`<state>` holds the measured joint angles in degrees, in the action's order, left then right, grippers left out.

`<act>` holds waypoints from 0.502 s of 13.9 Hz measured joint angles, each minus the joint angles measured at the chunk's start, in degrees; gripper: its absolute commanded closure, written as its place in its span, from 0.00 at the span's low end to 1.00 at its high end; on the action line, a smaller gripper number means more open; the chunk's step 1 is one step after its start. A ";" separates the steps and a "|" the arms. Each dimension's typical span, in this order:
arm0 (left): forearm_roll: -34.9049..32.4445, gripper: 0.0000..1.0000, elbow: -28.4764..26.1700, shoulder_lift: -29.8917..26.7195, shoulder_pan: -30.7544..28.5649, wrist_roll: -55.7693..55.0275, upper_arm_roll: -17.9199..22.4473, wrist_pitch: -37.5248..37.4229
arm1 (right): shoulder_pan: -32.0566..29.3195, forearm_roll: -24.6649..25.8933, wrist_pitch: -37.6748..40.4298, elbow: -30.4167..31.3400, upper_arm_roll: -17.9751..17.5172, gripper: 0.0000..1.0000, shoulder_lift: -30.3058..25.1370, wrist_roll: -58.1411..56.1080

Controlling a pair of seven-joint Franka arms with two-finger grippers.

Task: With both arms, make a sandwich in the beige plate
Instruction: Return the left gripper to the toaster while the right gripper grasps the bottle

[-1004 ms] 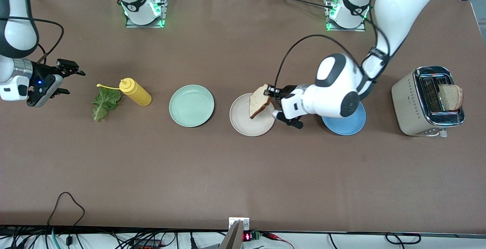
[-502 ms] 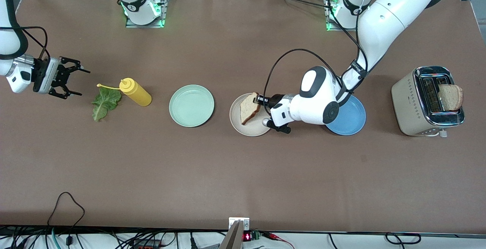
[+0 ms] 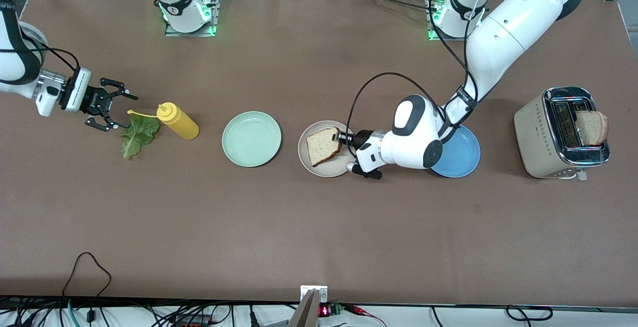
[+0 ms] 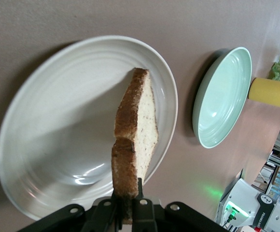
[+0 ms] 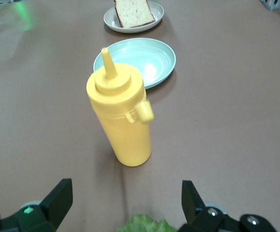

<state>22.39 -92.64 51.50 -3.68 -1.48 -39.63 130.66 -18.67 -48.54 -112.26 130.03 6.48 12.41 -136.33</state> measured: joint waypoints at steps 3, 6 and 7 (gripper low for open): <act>-0.28 0.00 0.85 0.68 -0.04 0.38 0.40 0.19 | -2.11 -5.17 2.11 0.18 -0.52 0.00 5.53 -7.50; -4.22 0.00 3.62 0.58 -0.39 0.51 0.48 0.25 | -3.80 -9.99 3.23 0.14 -2.95 0.00 10.49 -13.78; -5.48 0.00 4.46 0.40 -0.55 0.50 0.47 0.21 | -3.87 -11.64 3.93 0.11 -3.83 0.00 11.60 -15.34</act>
<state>16.91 -88.18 51.90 -4.23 -0.98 -39.16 130.87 -22.53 -60.18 -108.33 130.14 2.66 24.00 -151.67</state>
